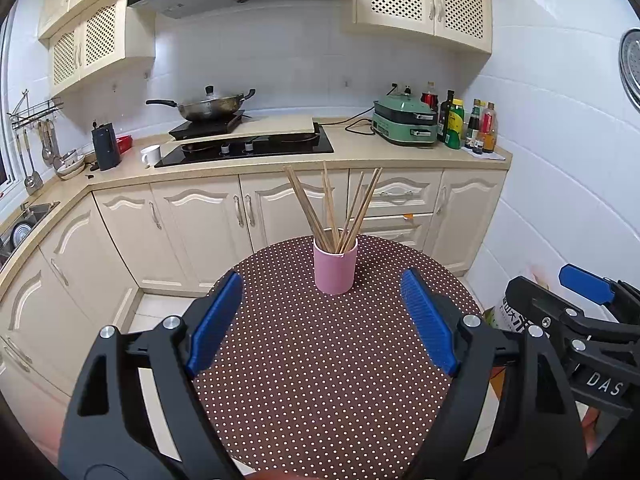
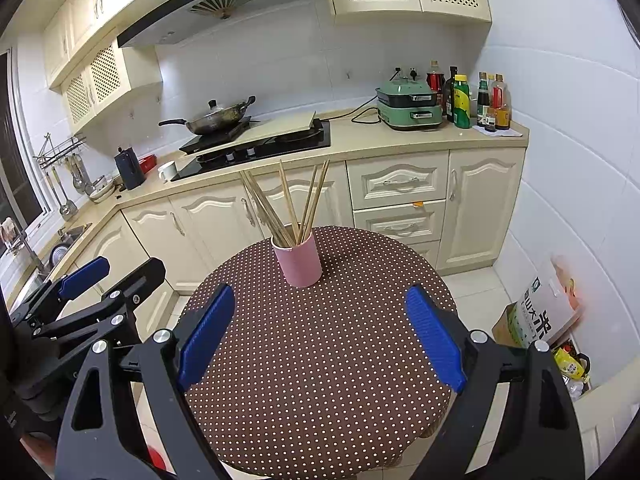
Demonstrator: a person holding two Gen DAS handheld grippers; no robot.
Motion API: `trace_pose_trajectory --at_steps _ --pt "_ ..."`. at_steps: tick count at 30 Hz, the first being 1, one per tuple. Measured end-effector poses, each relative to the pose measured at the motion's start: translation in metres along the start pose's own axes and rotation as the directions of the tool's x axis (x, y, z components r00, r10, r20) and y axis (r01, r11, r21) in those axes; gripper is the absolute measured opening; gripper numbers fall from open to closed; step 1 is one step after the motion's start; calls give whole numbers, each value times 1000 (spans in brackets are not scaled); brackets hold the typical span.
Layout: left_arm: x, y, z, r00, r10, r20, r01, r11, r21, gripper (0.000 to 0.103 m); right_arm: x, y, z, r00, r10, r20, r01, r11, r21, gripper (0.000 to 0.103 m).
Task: Organize utensils
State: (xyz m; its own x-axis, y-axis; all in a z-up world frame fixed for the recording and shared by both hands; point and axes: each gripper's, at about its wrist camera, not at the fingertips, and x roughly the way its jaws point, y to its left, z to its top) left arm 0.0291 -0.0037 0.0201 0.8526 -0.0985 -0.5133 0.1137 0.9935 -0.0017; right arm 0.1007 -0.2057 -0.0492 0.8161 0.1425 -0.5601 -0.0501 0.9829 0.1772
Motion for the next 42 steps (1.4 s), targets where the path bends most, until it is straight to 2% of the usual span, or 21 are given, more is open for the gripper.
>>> trace_pose_trajectory --at_steps 10,42 --pt "3 3 2 1000 -14 -6 14 1000 -17 81 1 0 1 1000 -5 -7 5 1000 -5 84" --pt "5 -12 5 1000 -12 -3 12 1000 10 81 -2 -15 0 1000 -19 -10 20 1000 21 84"
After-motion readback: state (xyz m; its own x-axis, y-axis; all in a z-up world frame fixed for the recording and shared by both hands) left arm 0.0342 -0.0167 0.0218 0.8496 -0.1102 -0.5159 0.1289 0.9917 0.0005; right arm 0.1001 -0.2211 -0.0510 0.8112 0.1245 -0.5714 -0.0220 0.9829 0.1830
